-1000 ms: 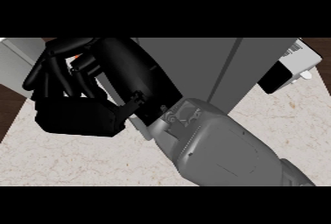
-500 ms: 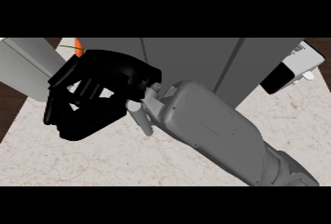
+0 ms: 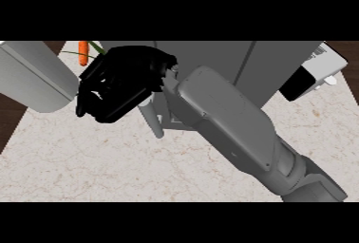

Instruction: Pick up the wine, place it into the cabinet and close the cabinet

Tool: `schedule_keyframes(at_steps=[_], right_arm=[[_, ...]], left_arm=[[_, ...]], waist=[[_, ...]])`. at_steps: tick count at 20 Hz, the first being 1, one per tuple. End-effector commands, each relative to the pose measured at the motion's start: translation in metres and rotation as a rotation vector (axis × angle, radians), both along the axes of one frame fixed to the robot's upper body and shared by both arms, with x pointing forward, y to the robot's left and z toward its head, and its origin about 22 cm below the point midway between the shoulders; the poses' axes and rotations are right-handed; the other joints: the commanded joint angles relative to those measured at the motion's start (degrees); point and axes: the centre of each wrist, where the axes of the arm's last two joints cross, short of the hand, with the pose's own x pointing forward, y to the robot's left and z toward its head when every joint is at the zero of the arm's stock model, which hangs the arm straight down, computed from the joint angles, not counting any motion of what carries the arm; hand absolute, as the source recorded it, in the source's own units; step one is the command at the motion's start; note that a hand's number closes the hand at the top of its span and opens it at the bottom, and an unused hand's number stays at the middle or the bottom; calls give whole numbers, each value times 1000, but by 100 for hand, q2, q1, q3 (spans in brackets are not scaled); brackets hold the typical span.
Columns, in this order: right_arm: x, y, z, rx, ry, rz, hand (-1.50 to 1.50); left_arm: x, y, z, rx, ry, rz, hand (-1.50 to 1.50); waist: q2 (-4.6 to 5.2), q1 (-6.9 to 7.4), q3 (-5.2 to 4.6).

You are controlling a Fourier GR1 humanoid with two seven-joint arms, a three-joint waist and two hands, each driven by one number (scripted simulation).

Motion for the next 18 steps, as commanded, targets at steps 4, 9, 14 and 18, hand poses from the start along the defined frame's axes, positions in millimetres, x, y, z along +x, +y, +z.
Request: schedule_keyframes(at_steps=[4, 9, 14, 18], right_arm=[[24, -1, -3, 82, 74, 24, 150], [44, -24, -13, 109, 108, -35, 150], [61, -59, -11, 159, 60, -157, 150], [64, -63, -5, 177, -27, -283, 150]], left_arm=[[5, -5, -2, -25, -71, -33, -150], [2, 4, -8, -32, -52, -27, -150], [2, 12, 3, -21, -51, -7, -150], [9, 3, 2, -9, -52, -16, -150]], waist=[[8, -20, 0], [21, -133, -4], [33, -91, -2], [77, -180, -11]])
